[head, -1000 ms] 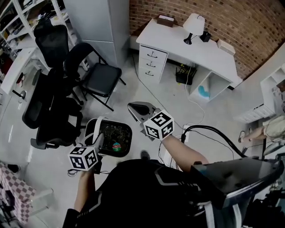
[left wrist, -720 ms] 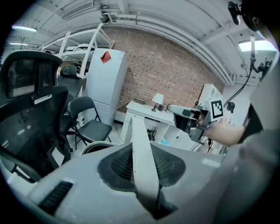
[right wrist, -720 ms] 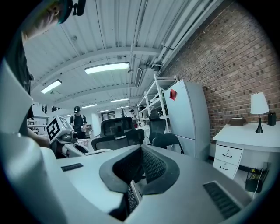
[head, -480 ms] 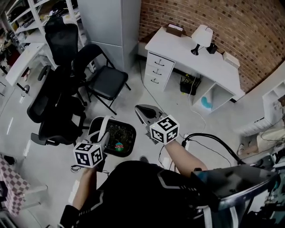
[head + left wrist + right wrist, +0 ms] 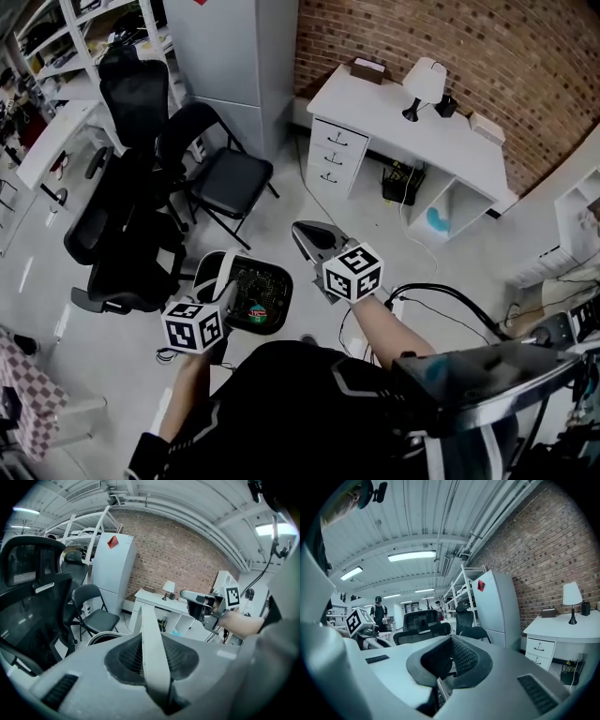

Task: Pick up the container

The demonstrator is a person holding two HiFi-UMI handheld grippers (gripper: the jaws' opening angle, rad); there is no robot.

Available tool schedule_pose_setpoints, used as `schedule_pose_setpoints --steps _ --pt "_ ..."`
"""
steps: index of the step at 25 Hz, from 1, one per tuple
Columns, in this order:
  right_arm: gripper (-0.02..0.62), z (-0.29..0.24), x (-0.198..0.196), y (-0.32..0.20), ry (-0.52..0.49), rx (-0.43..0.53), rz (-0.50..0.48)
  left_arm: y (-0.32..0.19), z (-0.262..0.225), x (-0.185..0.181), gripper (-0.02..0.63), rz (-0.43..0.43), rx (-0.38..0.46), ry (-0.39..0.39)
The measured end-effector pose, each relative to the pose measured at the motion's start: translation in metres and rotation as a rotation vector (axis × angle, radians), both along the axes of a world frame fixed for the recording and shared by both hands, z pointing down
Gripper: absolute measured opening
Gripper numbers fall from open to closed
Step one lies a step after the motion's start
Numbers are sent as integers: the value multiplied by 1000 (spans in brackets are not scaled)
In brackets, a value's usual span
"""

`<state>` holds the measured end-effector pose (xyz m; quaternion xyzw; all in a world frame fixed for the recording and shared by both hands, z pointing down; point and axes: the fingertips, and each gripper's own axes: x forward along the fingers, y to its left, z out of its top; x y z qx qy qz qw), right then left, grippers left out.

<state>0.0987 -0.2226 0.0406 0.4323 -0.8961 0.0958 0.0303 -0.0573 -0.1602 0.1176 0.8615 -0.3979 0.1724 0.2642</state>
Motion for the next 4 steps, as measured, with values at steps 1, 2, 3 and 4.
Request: schedule_pose_setpoints --steps 1,2,3,4 --pt "8 -1 0 0 -1 1 -1 1 0 1 75 0 0 1" --pt "8 -1 1 0 -2 -1 -1 2 0 1 75 0 0 1" --pt "8 -2 2 0 -2 -3 -1 4 0 2 75 2 0 1" --pt "8 -2 2 0 -2 -5 1 5 -1 4 75 3 1 0"
